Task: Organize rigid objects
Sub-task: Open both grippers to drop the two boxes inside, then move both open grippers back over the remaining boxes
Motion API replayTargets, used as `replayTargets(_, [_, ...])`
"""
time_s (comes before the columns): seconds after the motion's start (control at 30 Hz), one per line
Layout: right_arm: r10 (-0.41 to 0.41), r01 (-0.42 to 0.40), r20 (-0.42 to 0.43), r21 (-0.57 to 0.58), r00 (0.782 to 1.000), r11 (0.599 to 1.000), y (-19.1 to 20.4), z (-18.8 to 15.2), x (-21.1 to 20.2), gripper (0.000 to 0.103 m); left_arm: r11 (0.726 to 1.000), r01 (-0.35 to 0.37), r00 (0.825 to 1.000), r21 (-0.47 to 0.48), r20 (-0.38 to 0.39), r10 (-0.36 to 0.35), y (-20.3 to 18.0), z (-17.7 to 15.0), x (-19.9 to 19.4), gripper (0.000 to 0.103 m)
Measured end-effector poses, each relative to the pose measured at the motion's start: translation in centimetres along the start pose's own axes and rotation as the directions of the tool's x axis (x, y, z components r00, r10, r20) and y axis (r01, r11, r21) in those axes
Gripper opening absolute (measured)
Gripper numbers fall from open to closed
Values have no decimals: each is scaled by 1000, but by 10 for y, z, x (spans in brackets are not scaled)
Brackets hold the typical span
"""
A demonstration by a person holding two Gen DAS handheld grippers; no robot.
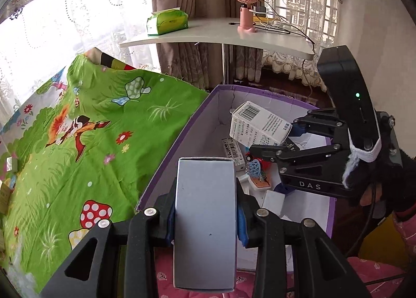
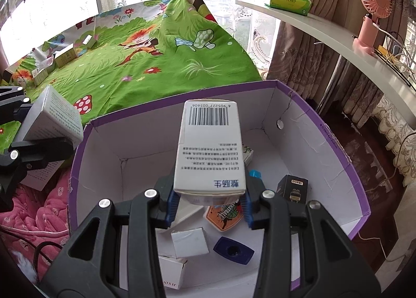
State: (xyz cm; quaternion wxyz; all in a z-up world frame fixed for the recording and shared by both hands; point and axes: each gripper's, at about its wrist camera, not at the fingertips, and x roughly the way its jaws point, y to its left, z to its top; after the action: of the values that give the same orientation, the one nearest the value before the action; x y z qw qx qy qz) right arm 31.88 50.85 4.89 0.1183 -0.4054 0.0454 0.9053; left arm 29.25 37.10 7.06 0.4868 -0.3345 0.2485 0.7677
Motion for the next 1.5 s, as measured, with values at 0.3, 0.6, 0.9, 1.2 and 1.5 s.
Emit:
replayTargets(0.3, [-120,120,-21,40,993,992,-30,4,-3,50,994,113,992,3,-48,-113,-31,11,41,82])
replayTargets(0.6, [-96,96,-19,7,995,995,-6,25,6,75,998,-50,996,-48,-75,46,23,-22,31,82])
replayTargets(0.9, [187,-189,-35,-291,982,938,174,105,72,83,862,-352,936,-366,-156,316,215,-114,-31,83])
replayTargets(1.2, [340,-363,-127,-329,932,872,337,185,177,83,489,-630,760,-603,-348,549,379,-216,-102,83])
replayTargets(1.5, [191,-170,-23,-569,981,804,444,288,280,83,353,-543,795,-762,-330,509,411,-267,-117,89])
